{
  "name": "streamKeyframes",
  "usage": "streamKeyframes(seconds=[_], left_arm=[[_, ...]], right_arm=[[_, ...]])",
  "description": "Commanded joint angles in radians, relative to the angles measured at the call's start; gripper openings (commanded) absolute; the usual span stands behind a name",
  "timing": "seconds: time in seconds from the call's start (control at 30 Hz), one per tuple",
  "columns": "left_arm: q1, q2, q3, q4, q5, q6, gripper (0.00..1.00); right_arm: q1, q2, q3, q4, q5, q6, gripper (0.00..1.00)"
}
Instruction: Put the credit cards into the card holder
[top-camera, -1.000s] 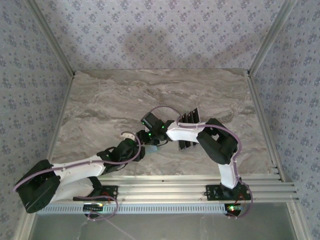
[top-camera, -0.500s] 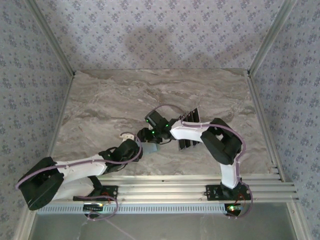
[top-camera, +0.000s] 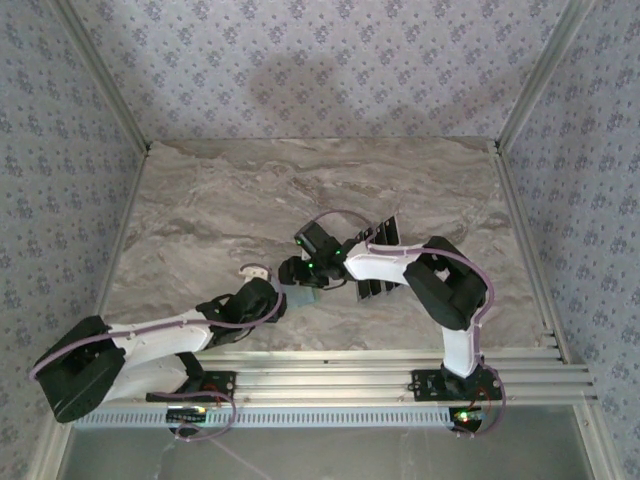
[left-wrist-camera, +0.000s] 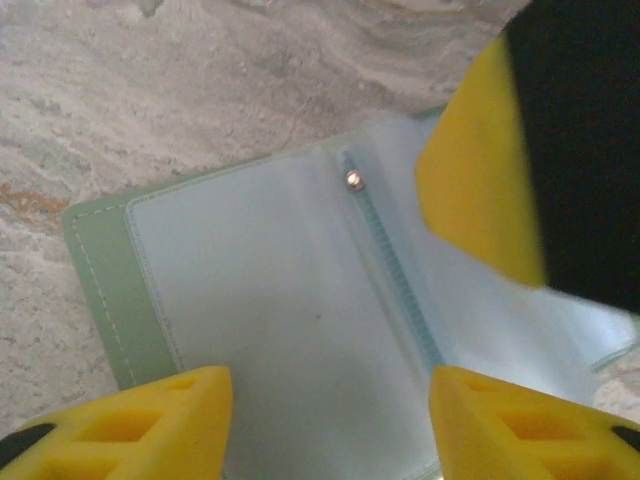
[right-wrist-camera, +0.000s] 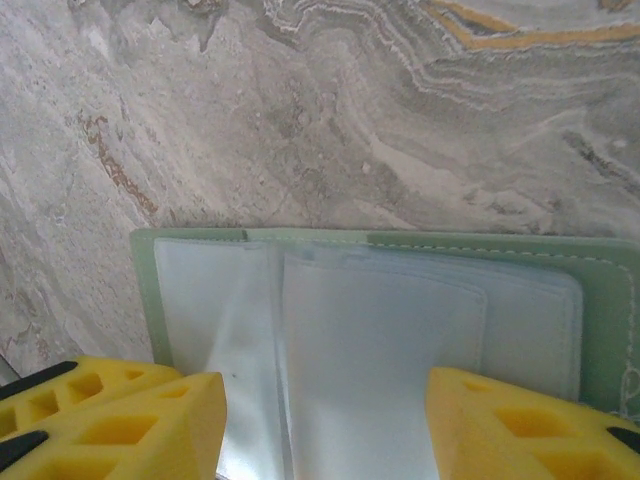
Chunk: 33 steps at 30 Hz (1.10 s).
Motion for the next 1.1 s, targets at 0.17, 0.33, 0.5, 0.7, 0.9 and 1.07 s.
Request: streamKeyframes(seconds=[0.17,0.33,0.5,0.7,0.9,1.07], left_arm=[[-0.022,-0.134,-0.035,0.031,0.012,0.031,0.69],[-0.022,-0.116,-0.03,0.038,0.025,0.035,0.7],[-0.022,-0.046,-0.013,0.071,0.03,0.037,0.7],[-0.024,0.023,0.017,0.063,-0.014,0.025,0.7],[-0.025,0.038,0.008,0.03,-0.047,-0.007,0.63],[-0.024,0.038,-0.013,0.025,-0.054,-0.026,0.57]], right_arm=[[0.032,0.026,0.032,-0.004,-0.015,0.019,0.57],[0.035,0.035,0.067,-0.003,-0.019,0.023,0.57],[0.039,0.042,0.073,-0.003,-0.023,0.026,0.57],[0.04,0.042,0.072,-0.002,-0.026,0.029,0.57],[0.037,0.041,0.076,-0.003,-0.033,0.026,0.57],[0.02,0.01,0.067,-0.005,-0.03,0.017,0.57]])
